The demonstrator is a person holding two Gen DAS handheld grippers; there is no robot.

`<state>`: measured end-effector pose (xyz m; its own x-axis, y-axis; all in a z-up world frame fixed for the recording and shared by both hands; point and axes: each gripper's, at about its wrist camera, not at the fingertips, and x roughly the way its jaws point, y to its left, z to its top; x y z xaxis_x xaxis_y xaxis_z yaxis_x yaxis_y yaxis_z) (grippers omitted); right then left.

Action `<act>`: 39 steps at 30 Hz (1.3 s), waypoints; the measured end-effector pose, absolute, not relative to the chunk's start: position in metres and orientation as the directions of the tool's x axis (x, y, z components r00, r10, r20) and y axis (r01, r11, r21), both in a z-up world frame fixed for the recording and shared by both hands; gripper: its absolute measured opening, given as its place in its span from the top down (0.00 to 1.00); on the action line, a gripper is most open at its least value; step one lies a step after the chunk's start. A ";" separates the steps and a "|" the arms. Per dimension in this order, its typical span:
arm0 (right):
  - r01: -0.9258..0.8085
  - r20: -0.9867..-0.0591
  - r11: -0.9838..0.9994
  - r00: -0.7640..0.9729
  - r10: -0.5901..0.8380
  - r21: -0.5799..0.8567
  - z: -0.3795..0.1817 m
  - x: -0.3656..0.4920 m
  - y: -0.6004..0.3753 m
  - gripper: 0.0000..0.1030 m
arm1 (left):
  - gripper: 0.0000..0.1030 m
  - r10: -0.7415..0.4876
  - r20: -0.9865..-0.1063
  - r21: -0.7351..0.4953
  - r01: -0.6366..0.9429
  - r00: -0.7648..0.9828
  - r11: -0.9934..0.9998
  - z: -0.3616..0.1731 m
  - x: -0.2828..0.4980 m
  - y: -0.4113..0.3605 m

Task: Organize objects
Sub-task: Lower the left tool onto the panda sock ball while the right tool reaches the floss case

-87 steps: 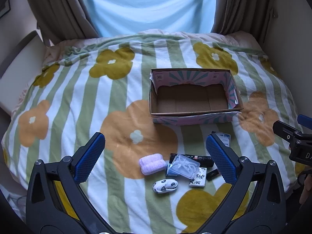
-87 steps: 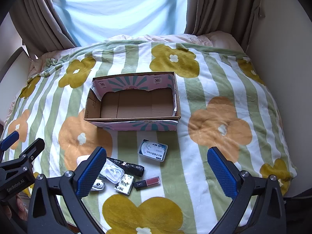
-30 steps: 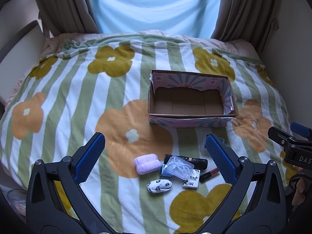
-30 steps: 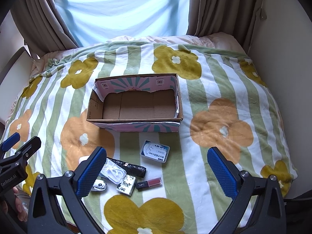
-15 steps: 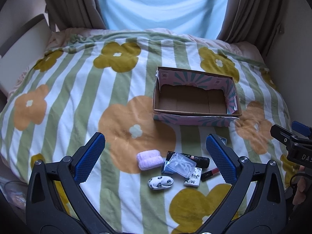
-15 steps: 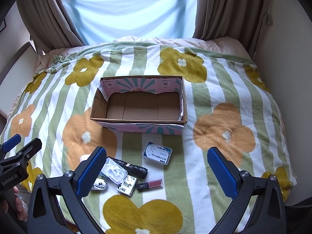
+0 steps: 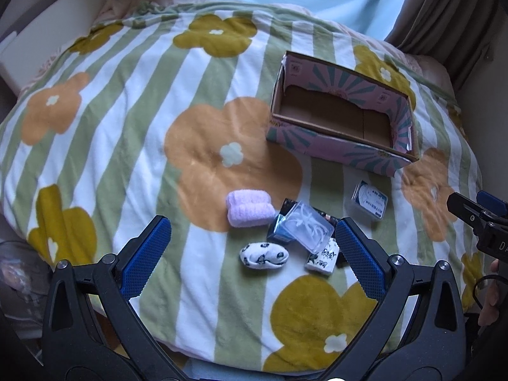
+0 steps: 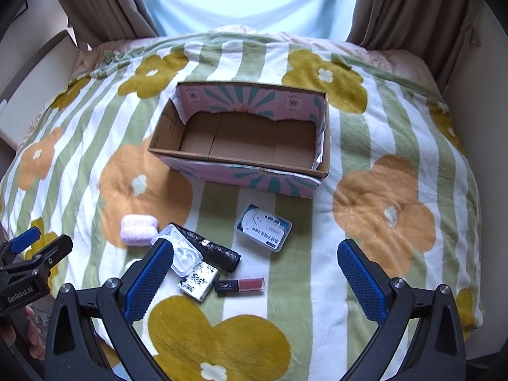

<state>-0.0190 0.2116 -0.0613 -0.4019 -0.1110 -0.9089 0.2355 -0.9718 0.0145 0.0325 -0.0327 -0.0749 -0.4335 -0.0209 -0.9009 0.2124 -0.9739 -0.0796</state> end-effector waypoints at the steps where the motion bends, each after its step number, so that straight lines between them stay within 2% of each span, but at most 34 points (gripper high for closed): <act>1: 0.244 -0.914 -0.970 -0.390 -0.110 0.012 -0.070 -0.021 0.212 0.01 | 0.01 -0.020 -0.907 -0.081 0.222 -0.420 -0.972 -0.084 0.035 -0.031; 9: 0.304 -0.932 -0.953 -0.341 -0.126 0.017 -0.133 -0.046 0.216 0.01 | 0.01 -0.006 -0.943 -0.085 0.259 -0.332 -0.962 -0.156 0.039 -0.016; 17: 0.459 -0.938 -0.888 -0.320 -0.131 -0.032 -0.198 -0.068 0.218 0.01 | 0.01 0.005 -0.957 -0.093 0.293 -0.288 -0.951 -0.222 0.031 -0.006; 28: 0.700 -0.937 -0.714 -0.265 -0.227 -0.025 -0.250 -0.086 0.211 0.01 | 0.01 -0.033 -0.962 -0.059 0.323 -0.271 -0.944 -0.270 0.033 -0.003; 33: 0.777 -0.941 -0.628 -0.232 -0.244 -0.028 -0.264 -0.091 0.202 0.01 | 0.06 -0.053 -0.955 -0.045 0.322 -0.291 -0.946 -0.273 0.032 -0.003; 35: 0.799 -0.943 -0.600 -0.223 -0.246 -0.033 -0.267 -0.093 0.200 0.06 | 0.12 -0.047 -0.951 -0.056 0.320 -0.306 -0.946 -0.274 0.030 -0.003; 37: 0.819 -0.950 -0.573 -0.201 -0.238 -0.029 -0.272 -0.095 0.197 0.24 | 0.30 -0.030 -0.948 -0.074 0.310 -0.318 -0.948 -0.273 0.027 -0.003; 39: 0.833 -0.957 -0.552 -0.187 -0.221 -0.035 -0.277 -0.096 0.194 0.36 | 0.35 -0.018 -0.949 -0.080 0.296 -0.314 -0.952 -0.274 0.022 0.000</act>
<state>-0.0965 0.1940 -0.2771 -0.1869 -0.2213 -0.9571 0.8331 -0.5519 -0.0351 0.0224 0.0001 -0.2743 -0.3136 -0.0177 -0.9494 0.2965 -0.9517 -0.0801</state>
